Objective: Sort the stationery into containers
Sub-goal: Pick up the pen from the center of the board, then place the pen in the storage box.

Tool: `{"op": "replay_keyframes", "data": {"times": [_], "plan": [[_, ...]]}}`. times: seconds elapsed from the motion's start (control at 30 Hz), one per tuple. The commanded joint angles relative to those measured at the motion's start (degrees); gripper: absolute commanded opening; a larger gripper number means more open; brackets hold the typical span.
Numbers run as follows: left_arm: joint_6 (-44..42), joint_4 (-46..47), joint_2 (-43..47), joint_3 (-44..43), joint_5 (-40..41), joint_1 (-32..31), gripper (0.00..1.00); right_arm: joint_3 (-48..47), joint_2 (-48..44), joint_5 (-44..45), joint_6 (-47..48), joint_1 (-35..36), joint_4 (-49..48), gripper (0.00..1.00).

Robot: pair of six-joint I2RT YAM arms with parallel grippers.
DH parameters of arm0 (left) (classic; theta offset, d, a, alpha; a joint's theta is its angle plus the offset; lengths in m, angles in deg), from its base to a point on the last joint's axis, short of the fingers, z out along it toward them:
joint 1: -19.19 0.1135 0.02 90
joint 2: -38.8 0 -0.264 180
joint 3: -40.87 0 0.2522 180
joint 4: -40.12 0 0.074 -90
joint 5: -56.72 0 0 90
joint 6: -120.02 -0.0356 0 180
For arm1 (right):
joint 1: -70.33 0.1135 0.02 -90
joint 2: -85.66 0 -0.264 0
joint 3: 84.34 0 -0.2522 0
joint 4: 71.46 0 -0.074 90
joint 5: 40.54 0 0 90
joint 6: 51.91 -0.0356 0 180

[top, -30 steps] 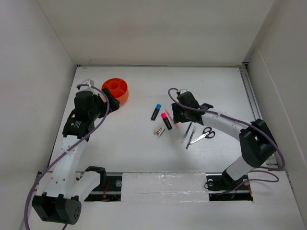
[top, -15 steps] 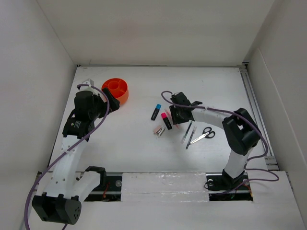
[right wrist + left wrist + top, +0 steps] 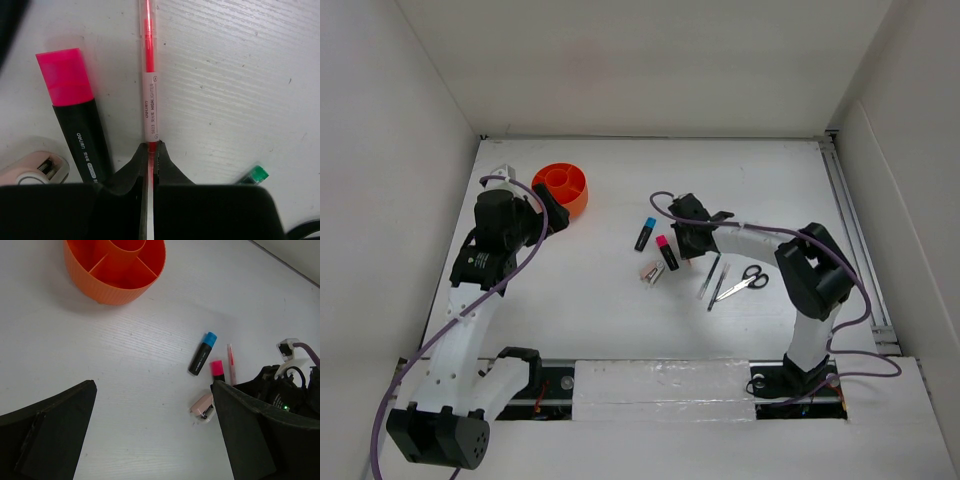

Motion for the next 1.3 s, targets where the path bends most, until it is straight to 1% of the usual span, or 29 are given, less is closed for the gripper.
{"op": "replay_keyframes", "data": {"times": [0.0,0.1,0.17,0.2,0.23,0.27,0.3,0.37,0.43,0.5,0.53,0.57,0.67,0.7,0.77,0.83,0.87,1.0,1.03,1.17,1.23,1.27], "plan": [[-0.8,1.9,1.2,0.3,0.1,0.0,1.00,0.4,3.4,0.0,-1.5,0.8,0.9,0.00],[-0.8,2.5,0.5,0.3,-2.0,0.0,1.00,0.4,0.8,1.5,-2.1,0.8,0.9,0.00],[-1.4,4.3,-0.8,0.8,-6.3,0.0,1.00,0.9,-3.5,2.3,-3.4,0.8,0.9,0.00],[-1.4,4.9,-1.5,0.8,-12.2,0.0,1.00,0.9,-5.2,2.9,-3.4,0.8,0.9,0.00],[-1.4,5.8,-2.0,0.8,-15.8,0.0,1.00,0.9,-7.0,2.9,-3.9,0.8,0.9,0.00],[-1.4,8.2,-3.3,1.5,-19.7,0.0,1.00,0.9,-10.7,2.3,-4.5,0.8,0.9,0.00],[-1.4,9.4,-3.9,1.5,-26.9,0.0,1.00,1.6,-12.6,0.5,-4.5,1.5,-0.3,0.00],[0.5,14.6,-4.4,3.6,-32.3,0.0,1.00,2.2,-17.4,-1.7,-5.2,4.2,-2.1,0.00],[1.5,16.4,-4.9,4.2,-37.4,0.0,1.00,2.9,-20.1,-5.4,-5.8,7.2,-6.1,0.00],[2.0,18.2,-6.1,4.7,-40.8,0.0,1.00,3.4,-22.9,-7.7,-6.5,9.0,-9.1,0.00],[2.0,18.3,-6.1,4.7,-43.6,0.0,1.00,3.4,-23.5,-10.1,-7.2,9.8,-12.4,0.00],[2.0,18.9,-6.6,4.7,-44.9,0.0,1.00,2.8,-23.5,-10.9,-7.7,11.4,-13.9,0.00],[2.0,20.2,-5.9,5.2,-47.1,0.0,1.00,-0.2,-22.5,-12.8,-8.4,14.4,-15.4,0.00],[2.0,21.0,-5.4,5.2,-47.1,0.0,1.00,-2.5,-21.9,-12.8,-8.4,15.2,-15.4,0.00],[2.0,21.5,-3.9,5.8,-47.1,0.0,1.00,-3.9,-20.9,-13.3,-8.4,16.7,-15.9,0.00],[2.5,21.5,-2.8,6.3,-46.5,0.0,0.97,-5.0,-20.9,-13.8,-8.4,18.5,-17.3,0.00],[2.5,21.5,-2.0,6.3,-45.7,0.0,0.92,-5.0,-20.9,-13.8,-9.0,18.5,-17.8,0.00],[2.5,21.5,-2.0,6.8,-44.9,0.0,0.80,-5.0,-20.9,-14.4,-9.7,19.8,-20.0,0.00],[2.5,21.5,-2.0,6.8,-44.9,0.0,0.79,-5.0,-20.9,-14.5,-9.7,19.8,-20.8,0.00],[2.5,21.5,-2.0,6.8,-44.9,0.0,0.64,-5.0,-21.4,-16.4,-10.2,19.8,-21.5,0.00],[2.5,21.0,-2.0,6.3,-44.4,0.0,0.60,-4.1,-22.0,-18.9,-10.7,19.8,-23.7,0.00],[2.5,21.0,-2.0,6.3,-43.8,0.0,0.60,-3.5,-22.0,-18.9,-10.7,19.8,-24.3,0.00]]}}
